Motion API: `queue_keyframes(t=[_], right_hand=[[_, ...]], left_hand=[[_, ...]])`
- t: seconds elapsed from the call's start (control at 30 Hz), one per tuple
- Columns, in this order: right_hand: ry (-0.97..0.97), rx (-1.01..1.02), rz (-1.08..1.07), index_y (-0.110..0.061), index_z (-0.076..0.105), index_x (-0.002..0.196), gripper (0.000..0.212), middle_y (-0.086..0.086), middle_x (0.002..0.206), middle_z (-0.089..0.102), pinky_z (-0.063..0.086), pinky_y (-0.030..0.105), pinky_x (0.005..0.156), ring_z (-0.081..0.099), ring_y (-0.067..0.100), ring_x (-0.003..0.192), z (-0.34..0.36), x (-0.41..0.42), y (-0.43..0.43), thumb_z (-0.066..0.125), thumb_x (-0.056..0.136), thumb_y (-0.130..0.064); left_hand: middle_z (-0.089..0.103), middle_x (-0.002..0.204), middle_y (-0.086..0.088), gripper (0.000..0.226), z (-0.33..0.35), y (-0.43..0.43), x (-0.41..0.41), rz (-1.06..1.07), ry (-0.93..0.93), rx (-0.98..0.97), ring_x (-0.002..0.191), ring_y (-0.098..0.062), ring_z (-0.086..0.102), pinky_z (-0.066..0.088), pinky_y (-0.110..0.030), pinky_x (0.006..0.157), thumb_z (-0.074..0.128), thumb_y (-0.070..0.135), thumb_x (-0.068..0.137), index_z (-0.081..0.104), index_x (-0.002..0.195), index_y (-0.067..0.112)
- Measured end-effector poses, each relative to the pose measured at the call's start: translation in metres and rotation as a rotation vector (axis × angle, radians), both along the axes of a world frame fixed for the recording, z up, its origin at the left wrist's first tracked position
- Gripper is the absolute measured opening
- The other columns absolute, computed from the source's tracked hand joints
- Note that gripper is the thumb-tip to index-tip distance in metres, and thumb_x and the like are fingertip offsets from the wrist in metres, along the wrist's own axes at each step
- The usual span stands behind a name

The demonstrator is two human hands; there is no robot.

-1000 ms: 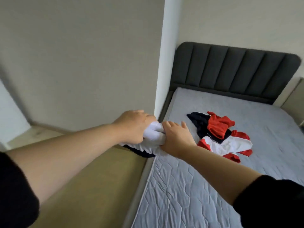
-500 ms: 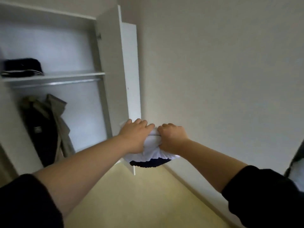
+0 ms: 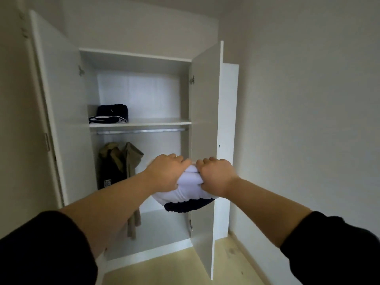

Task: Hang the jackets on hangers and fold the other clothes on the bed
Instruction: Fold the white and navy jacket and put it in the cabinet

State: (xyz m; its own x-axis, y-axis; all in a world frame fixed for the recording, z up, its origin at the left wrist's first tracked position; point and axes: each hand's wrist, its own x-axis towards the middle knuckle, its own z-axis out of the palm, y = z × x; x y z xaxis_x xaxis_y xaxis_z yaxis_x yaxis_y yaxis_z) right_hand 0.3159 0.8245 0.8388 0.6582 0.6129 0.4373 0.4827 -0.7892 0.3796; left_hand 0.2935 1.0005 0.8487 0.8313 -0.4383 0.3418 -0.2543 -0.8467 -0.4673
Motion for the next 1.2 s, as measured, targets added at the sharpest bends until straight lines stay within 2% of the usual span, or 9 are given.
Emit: queue_keyframes(t=[0.17, 0.33, 0.4, 0.5, 0.73, 0.93, 1.03, 1.13, 1.2], right_hand=[[-0.036, 0.021, 0.038, -0.014, 0.048, 0.112, 0.028, 0.004, 0.107, 0.061, 0.033, 0.029, 0.071, 0.057, 0.026, 0.097, 0.025, 0.133, 0.0, 0.052, 0.085, -0.022], [-0.084, 0.034, 0.097, -0.013, 0.05, 0.112, 0.029, 0.005, 0.109, 0.06, 0.033, 0.028, 0.071, 0.056, 0.025, 0.098, 0.051, 0.254, -0.001, 0.052, 0.084, -0.021], [-0.063, 0.031, 0.113, -0.015, 0.048, 0.112, 0.029, 0.003, 0.11, 0.059, 0.033, 0.028, 0.072, 0.055, 0.024, 0.101, 0.053, 0.292, 0.015, 0.052, 0.084, -0.022], [-0.014, 0.051, 0.155, -0.016, 0.047, 0.112, 0.031, 0.003, 0.113, 0.057, 0.034, 0.029, 0.073, 0.054, 0.024, 0.105, 0.046, 0.345, 0.055, 0.053, 0.083, -0.022], [-0.032, 0.049, 0.312, -0.017, 0.047, 0.112, 0.028, 0.001, 0.113, 0.058, 0.037, 0.029, 0.072, 0.056, 0.023, 0.105, 0.037, 0.456, 0.17, 0.05, 0.086, -0.027], [-0.038, 0.054, 0.402, -0.016, 0.047, 0.11, 0.027, 0.002, 0.106, 0.058, 0.038, 0.03, 0.068, 0.056, 0.022, 0.098, 0.097, 0.559, 0.263, 0.051, 0.087, -0.029], [-0.189, 0.115, 0.409, -0.016, 0.048, 0.108, 0.026, 0.001, 0.104, 0.057, 0.029, 0.029, 0.07, 0.054, 0.021, 0.095, 0.133, 0.609, 0.298, 0.053, 0.086, -0.028], [-0.555, 0.249, 0.466, -0.012, 0.056, 0.095, 0.038, 0.006, 0.089, 0.06, 0.041, 0.038, 0.078, 0.057, 0.026, 0.079, 0.16, 0.663, 0.324, 0.076, 0.065, -0.025], [-0.787, 0.384, 0.595, -0.009, 0.056, 0.088, 0.032, 0.01, 0.082, 0.058, 0.039, 0.043, 0.081, 0.053, 0.03, 0.074, 0.164, 0.704, 0.338, 0.073, 0.063, -0.017]], left_hand=[[0.058, 0.104, -0.004, 0.045, 0.02, 0.009, 0.133, -0.087, -0.055, -0.084, 0.089, -0.023, 0.054, 0.028, -0.03, 0.068, 0.064, 0.023, 0.076, 0.052, 0.118, 0.015], [0.062, 0.094, -0.011, 0.05, 0.031, 0.012, 0.248, -0.095, -0.109, -0.132, 0.079, -0.03, 0.059, 0.046, -0.037, 0.068, 0.072, 0.018, 0.067, 0.058, 0.113, 0.007], [0.061, 0.097, -0.013, 0.049, 0.032, 0.027, 0.279, -0.074, -0.096, -0.151, 0.084, -0.032, 0.059, 0.044, -0.037, 0.07, 0.071, 0.018, 0.069, 0.057, 0.115, 0.005], [0.054, 0.113, -0.005, 0.049, 0.035, 0.06, 0.316, 0.062, -0.089, -0.057, 0.101, -0.024, 0.052, 0.034, -0.032, 0.079, 0.061, 0.028, 0.082, 0.045, 0.127, 0.015], [0.055, 0.114, -0.004, 0.052, 0.034, 0.169, 0.396, 0.225, -0.05, -0.055, 0.102, -0.024, 0.052, 0.035, -0.032, 0.074, 0.064, 0.029, 0.077, 0.044, 0.124, 0.016], [0.058, 0.11, -0.004, 0.058, 0.08, 0.266, 0.487, 0.282, -0.132, -0.117, 0.099, -0.024, 0.054, 0.045, -0.035, 0.077, 0.065, 0.031, 0.076, 0.045, 0.128, 0.016], [0.057, 0.109, -0.004, 0.058, 0.122, 0.298, 0.536, 0.31, -0.275, -0.004, 0.097, -0.024, 0.053, 0.04, -0.034, 0.076, 0.067, 0.031, 0.076, 0.046, 0.128, 0.016], [0.059, 0.096, -0.007, 0.046, 0.159, 0.323, 0.583, 0.252, -0.584, 0.234, 0.082, -0.027, 0.055, 0.04, -0.036, 0.069, 0.07, 0.016, 0.067, 0.052, 0.109, 0.013], [0.061, 0.09, -0.011, 0.035, 0.166, 0.342, 0.616, 0.138, -0.792, 0.278, 0.075, -0.029, 0.055, 0.038, -0.036, 0.064, 0.057, 0.004, 0.068, 0.048, 0.101, 0.011]])
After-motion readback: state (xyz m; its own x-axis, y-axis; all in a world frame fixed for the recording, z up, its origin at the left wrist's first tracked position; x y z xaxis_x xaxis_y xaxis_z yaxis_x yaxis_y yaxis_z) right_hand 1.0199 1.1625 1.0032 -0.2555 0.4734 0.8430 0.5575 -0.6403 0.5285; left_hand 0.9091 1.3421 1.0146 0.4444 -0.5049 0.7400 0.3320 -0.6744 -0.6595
